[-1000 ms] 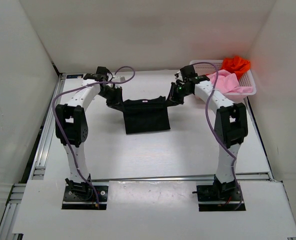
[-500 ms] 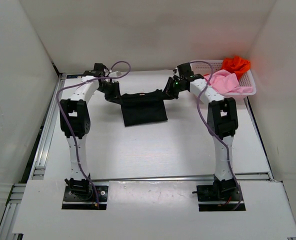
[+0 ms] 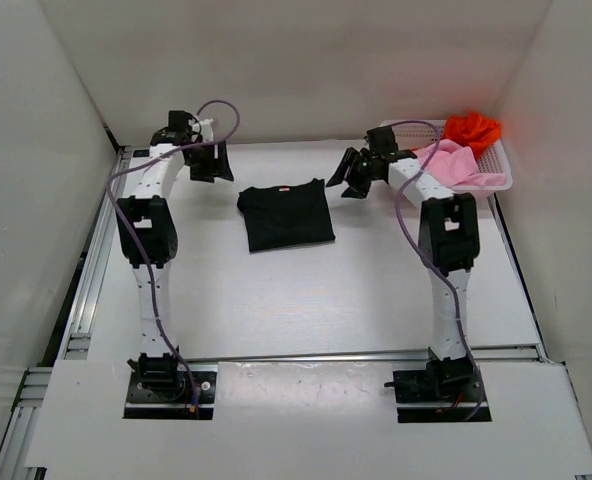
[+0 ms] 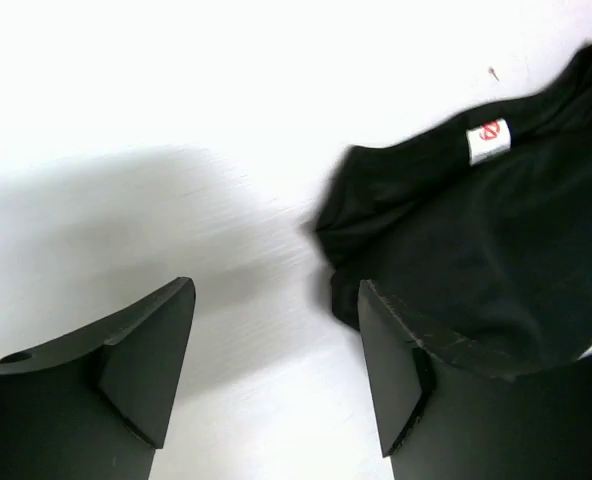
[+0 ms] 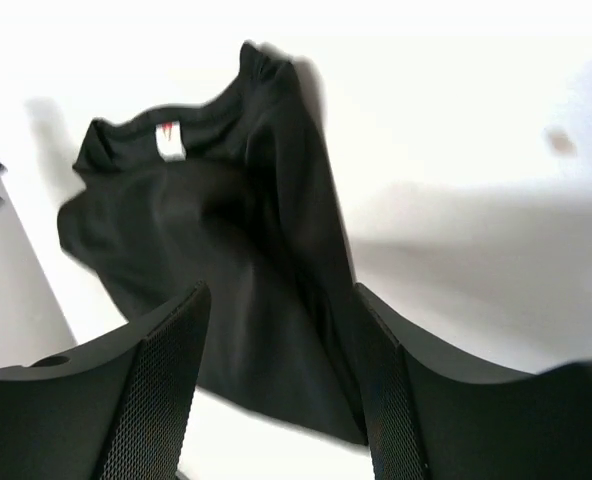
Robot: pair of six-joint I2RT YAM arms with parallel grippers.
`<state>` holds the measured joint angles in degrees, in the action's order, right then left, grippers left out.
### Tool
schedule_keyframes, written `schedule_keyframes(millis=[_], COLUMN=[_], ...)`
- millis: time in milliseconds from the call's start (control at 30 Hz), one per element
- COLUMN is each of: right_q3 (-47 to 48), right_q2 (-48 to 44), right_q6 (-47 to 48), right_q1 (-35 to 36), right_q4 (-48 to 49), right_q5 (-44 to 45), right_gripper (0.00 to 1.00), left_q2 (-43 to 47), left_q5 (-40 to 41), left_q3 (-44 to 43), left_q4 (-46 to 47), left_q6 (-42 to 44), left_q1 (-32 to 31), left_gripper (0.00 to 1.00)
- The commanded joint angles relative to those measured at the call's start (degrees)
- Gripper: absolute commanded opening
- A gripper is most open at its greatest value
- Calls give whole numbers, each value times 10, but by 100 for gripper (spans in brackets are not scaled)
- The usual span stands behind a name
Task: Fold and stack the t-shirts
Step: Fold the long partially folded tshirt into a neat square
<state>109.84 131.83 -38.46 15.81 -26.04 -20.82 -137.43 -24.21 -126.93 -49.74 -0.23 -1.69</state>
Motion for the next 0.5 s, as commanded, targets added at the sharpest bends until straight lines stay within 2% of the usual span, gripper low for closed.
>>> schedule_keyframes(millis=[0,67,100,200,333,467], right_q3=[-91,-142,-185,-219,-226,-226], right_q2=[-117,-138,-150,-150,-120,-93], right_q6=[65,77,83,89,83,78], right_q1=[3,3,3,17,23,28], right_q4=[-22,-28,-28,-22,-22,-16], right_q5=[52,30,17,-8,-40,-41], right_gripper=[64,65,65,65,67,67], left_q2=[94,123,151,185,192,160], left_q5=[28,-23,-38,-67,-67,-56], left_q3=[19,77,145,262,335,334], left_q4=[15,15,15,15,15,15], left_q6=[2,2,2,2,2,2], left_q1=[15,15,8,-22,-68,-85], left_gripper=[77,80,81,86,88,90])
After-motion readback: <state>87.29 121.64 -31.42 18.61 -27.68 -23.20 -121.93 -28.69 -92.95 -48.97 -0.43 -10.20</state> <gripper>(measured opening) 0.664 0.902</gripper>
